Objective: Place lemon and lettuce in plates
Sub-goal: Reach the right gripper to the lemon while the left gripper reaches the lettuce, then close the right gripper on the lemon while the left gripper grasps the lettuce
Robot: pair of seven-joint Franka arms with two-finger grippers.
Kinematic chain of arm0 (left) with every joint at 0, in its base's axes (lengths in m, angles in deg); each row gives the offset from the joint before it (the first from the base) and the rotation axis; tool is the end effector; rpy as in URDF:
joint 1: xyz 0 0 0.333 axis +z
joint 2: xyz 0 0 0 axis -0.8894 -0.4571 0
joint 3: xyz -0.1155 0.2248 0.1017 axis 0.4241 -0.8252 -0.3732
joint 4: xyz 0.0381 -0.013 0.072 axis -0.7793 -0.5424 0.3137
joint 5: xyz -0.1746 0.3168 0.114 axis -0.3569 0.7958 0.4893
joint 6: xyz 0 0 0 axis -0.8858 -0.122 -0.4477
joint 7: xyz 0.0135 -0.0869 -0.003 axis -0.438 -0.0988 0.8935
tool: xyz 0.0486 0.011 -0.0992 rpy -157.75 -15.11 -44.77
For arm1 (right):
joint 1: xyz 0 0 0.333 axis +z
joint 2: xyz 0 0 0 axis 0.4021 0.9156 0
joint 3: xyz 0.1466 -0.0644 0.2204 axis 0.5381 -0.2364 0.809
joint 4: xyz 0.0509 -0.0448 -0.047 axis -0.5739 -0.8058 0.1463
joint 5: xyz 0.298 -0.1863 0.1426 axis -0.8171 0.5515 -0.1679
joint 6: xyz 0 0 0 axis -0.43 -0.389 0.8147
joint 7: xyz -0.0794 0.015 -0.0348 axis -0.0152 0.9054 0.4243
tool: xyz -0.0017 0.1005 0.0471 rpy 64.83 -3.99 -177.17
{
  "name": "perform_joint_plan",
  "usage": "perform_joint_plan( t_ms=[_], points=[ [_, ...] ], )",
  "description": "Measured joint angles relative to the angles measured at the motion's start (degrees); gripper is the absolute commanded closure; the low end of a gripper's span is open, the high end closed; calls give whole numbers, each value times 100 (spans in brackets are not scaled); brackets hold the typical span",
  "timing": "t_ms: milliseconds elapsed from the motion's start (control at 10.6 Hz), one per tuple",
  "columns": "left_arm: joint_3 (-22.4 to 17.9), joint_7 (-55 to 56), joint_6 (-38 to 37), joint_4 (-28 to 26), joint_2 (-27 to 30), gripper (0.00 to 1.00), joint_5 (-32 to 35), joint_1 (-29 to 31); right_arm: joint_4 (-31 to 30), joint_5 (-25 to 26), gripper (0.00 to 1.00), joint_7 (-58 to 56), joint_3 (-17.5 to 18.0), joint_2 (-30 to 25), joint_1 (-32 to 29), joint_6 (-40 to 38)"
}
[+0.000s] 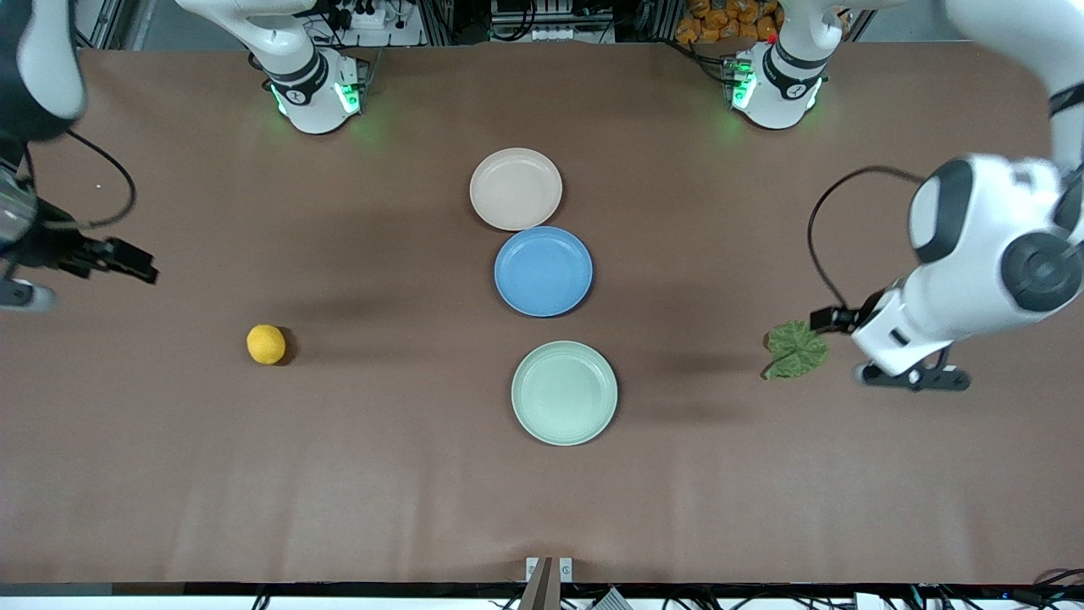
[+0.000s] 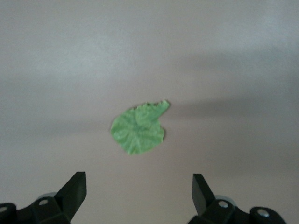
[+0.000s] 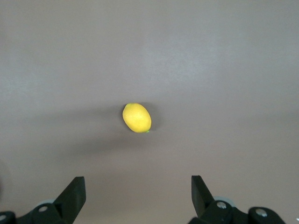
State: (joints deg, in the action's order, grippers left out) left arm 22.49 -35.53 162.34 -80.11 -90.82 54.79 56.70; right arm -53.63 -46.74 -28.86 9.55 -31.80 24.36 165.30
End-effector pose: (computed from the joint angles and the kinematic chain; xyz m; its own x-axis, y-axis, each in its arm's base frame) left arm 0.6235 -0.0891 0.3774 0.9882 -0.0872 -0.1259 -0.0926 -0.9950 -0.0373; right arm 0.5650 -0.0413 0.4831 0.9950 -0.0967 -0.0255 -0.0963 -0.9952 0.0147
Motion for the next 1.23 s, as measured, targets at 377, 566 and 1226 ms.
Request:
perform_joint_plan(
  t_ms=[377,566,1226],
  points=[
    [0,2,1074,-227,-669,0,0,4,-523,0,0,-81,129,763,38,1321],
    [1,2,1837,-714,-716,0,2,5,-1019,0,0,-83,201,1088,51,2353],
    [7,-112,3222,-1910,-781,0,244,1,-2437,3,0,-220,247,1893,54,5096]
  ],
)
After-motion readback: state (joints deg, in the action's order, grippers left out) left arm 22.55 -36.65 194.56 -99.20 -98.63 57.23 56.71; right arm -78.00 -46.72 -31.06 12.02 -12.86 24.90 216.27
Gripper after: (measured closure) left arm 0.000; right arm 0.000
